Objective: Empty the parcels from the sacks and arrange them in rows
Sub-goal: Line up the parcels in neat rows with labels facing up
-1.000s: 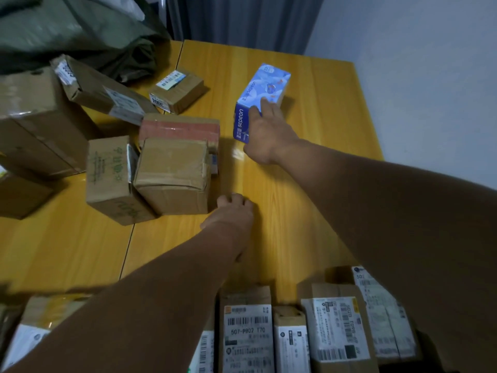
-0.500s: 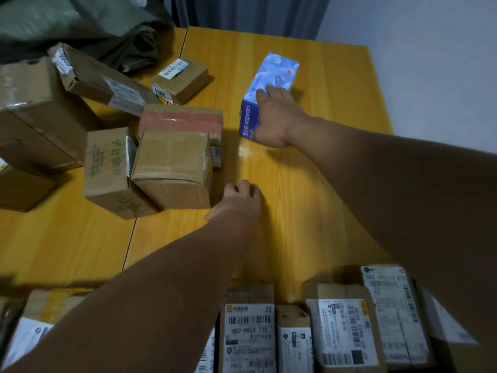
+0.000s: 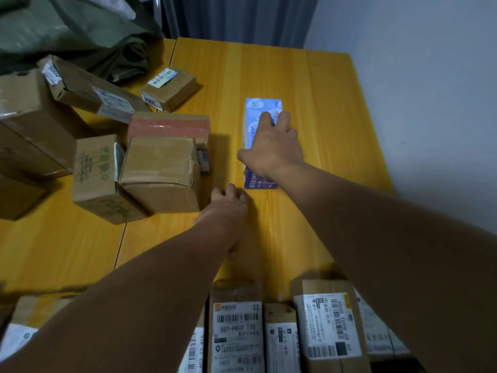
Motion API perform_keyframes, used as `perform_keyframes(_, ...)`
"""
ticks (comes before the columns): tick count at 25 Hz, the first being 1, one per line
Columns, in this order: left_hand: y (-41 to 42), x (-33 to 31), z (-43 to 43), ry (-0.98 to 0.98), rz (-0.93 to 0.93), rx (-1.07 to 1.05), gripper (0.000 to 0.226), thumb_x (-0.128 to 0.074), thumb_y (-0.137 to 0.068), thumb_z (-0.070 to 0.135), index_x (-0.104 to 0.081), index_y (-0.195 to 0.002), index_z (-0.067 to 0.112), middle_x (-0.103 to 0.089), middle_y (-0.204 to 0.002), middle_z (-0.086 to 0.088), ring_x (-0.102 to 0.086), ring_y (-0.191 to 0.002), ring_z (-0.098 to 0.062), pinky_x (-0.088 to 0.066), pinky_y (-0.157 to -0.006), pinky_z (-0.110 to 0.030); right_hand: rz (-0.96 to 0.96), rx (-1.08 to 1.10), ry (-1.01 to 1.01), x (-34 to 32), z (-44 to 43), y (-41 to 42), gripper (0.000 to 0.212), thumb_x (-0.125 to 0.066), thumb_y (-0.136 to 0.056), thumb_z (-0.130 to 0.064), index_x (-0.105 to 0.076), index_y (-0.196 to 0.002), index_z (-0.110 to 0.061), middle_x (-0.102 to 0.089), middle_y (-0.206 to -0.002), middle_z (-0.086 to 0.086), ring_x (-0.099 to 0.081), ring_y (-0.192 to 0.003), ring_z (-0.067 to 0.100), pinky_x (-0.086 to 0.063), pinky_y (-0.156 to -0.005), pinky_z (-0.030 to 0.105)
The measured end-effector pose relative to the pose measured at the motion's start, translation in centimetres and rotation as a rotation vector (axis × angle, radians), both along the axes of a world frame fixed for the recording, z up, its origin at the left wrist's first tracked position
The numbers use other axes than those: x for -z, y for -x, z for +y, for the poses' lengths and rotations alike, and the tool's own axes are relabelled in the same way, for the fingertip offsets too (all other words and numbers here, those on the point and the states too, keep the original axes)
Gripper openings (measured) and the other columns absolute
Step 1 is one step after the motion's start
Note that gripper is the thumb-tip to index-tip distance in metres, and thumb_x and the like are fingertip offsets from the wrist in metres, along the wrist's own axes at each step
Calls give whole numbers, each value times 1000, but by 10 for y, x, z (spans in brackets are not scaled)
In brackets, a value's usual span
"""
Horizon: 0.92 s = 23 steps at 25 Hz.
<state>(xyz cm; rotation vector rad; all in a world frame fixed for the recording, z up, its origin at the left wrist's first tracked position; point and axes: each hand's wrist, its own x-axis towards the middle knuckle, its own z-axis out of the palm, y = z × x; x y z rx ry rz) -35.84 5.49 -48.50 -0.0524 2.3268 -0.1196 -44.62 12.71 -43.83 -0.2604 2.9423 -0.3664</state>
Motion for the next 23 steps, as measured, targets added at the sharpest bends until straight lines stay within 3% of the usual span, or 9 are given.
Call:
perform_keyframes(3,-2,-1,2,32,10,17,140,-97,-55,33,0,-156,22,-14,-148,-11,-24,-134,-39,-50,-99,-51,-40,-10,97,0,17,-2,82,-72,-80,-43,-28,-143,-14,-18,-150,9,-38,-122,37,-37,-77,37)
perform_keyframes(7,-4,3,-2,-58,58,-34,143,-99,-46,31,-7,-154,18,-16,-145,-11,-23,-132,-41,-51,-94,-58,-132,99,355,-5,55,-10,81,-71,-71,-43,-35,-137,-15,-29,-133,2,-48,-116,31,-44,-95,40)
perform_keyframes(11,-8,2,0,-25,55,-9,144,-100,-39,32,-12,-151,13,-19,-138,-12,-26,-126,-43,-52,-91,-57,-341,262,499,-10,90,-21,79,-64,-63,-35,-39,-136,-15,-35,-128,2,-51,-109,25,-47,-91,39)
perform_keyframes(14,-9,-4,1,33,77,72,140,-98,-48,38,-10,-153,11,-20,-141,-13,-30,-124,-41,-49,-97,-49,-336,265,432,-12,95,-26,81,-58,-58,-36,-42,-134,-15,-41,-133,8,-55,-111,31,-50,-96,46)
perform_keyframes(18,-11,-10,3,58,76,101,135,-94,-58,41,-6,-156,10,-17,-147,-15,-30,-131,-41,-44,-104,-44,-184,189,230,0,93,-33,78,-69,-74,-37,-36,-140,-13,-38,-136,9,-43,-126,33,-42,-105,48)
perform_keyframes(21,-10,-14,5,73,45,98,138,-94,-57,43,-3,-156,10,-16,-149,-15,-29,-131,-41,-41,-104,-44,-33,183,-24,4,87,-37,94,-69,-76,-50,-26,-148,-8,-36,-141,10,-35,-132,31,-40,-99,47)
perform_keyframes(23,-9,-15,7,80,21,82,140,-94,-58,42,0,-157,11,-15,-149,-15,-28,-132,-41,-41,-103,-45,-41,182,-96,4,83,-36,106,-68,-75,-65,-23,-151,-7,-33,-145,12,-33,-134,31,-39,-100,49)
